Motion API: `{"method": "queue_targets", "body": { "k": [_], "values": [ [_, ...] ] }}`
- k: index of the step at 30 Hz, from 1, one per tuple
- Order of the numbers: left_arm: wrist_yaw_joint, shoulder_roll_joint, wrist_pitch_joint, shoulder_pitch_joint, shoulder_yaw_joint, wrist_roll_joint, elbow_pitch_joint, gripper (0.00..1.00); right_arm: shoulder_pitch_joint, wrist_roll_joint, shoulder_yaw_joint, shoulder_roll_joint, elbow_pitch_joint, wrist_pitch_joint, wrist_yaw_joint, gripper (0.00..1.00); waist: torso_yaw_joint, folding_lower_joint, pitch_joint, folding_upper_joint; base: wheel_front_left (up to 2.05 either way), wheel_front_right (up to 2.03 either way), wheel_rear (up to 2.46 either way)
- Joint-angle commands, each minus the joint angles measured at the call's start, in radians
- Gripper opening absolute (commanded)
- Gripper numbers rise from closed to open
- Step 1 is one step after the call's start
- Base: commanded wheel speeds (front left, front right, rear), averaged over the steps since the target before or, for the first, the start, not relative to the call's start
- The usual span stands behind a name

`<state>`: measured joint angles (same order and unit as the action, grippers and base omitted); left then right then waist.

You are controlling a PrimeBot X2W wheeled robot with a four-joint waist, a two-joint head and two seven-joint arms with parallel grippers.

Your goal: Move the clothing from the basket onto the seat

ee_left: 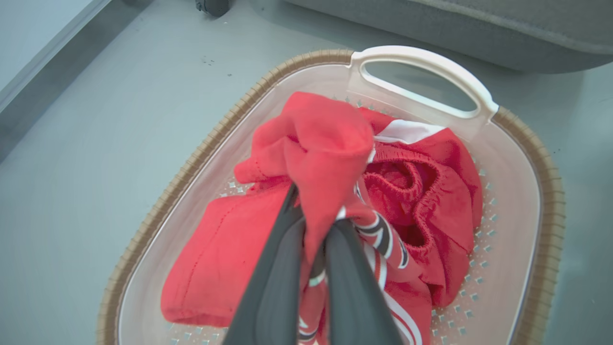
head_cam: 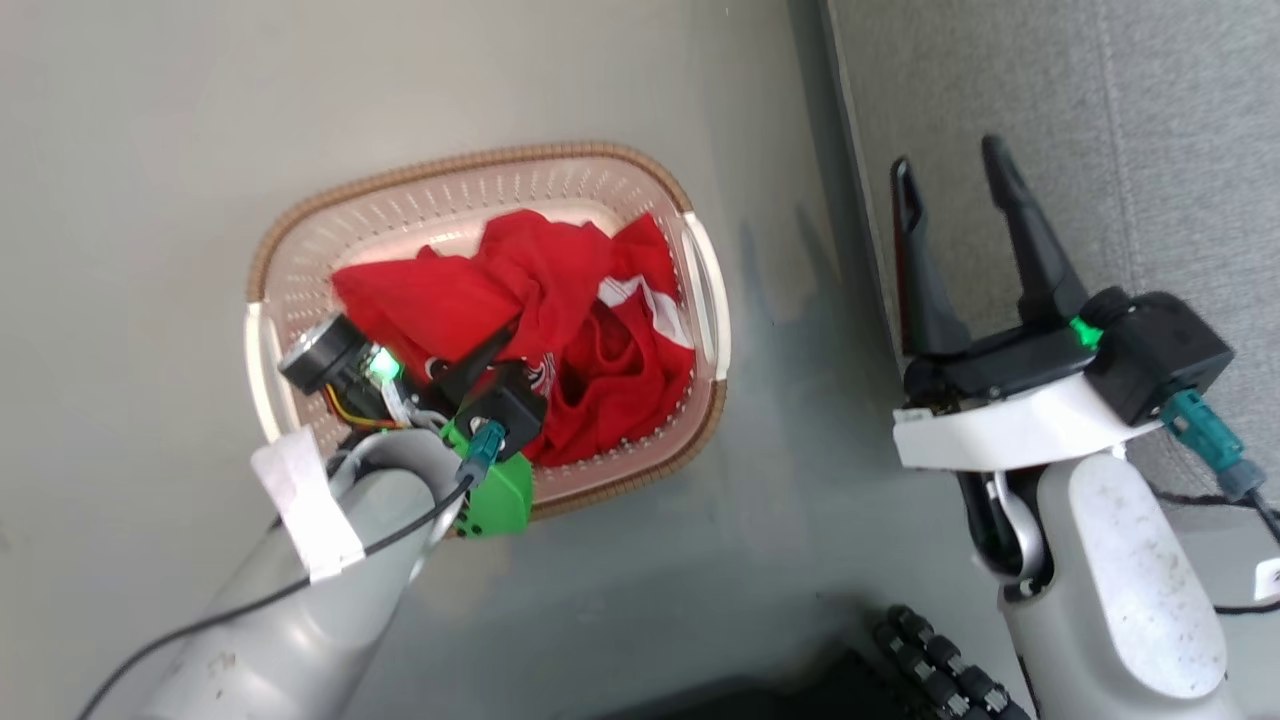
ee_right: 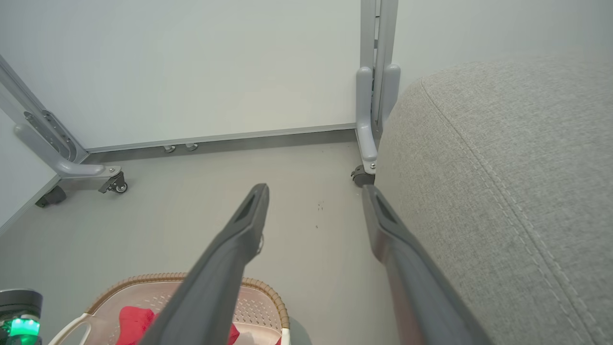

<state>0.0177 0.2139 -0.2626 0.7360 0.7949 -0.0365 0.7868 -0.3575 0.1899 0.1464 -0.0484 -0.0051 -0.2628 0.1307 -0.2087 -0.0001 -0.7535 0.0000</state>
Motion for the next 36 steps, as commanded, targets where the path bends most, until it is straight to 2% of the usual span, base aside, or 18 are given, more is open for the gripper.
{"method": "queue_targets", "body": {
  "k": [1,9,21,30,36],
  "values": [
    [-0.01,0.011,-0.003,-0.054,-0.013,0.029,-0.039,0.0,0.032,-0.007,0.007,-0.004,0.012,-0.003,0.0,1.0,0.059,0.0001,0.176,0.0,0.0,0.0,0.0],
    [-0.057,0.017,-0.003,-0.234,-0.086,0.115,-0.224,0.0,0.128,-0.017,0.044,-0.004,0.048,-0.003,0.0,1.0,0.085,0.0001,0.388,0.0,0.0,0.0,0.0],
    [-0.115,0.007,-0.002,-0.444,-0.247,0.151,-0.475,0.0,0.291,-0.033,0.074,-0.009,0.089,-0.003,0.0,1.0,0.096,0.0001,0.659,0.0,0.0,0.0,0.0],
    [-0.051,-0.04,-0.002,-0.528,-0.382,0.182,-0.588,0.0,0.376,-0.038,0.08,-0.015,0.065,-0.003,0.0,1.0,0.101,0.0001,0.742,0.0,0.0,0.0,0.0],
    [0.004,-0.085,-0.002,-0.537,-0.445,0.197,-0.586,0.0,0.399,-0.032,0.108,-0.032,0.056,-0.003,0.0,1.0,0.108,0.0001,0.76,0.0,0.0,0.0,0.0]
  ]
}}
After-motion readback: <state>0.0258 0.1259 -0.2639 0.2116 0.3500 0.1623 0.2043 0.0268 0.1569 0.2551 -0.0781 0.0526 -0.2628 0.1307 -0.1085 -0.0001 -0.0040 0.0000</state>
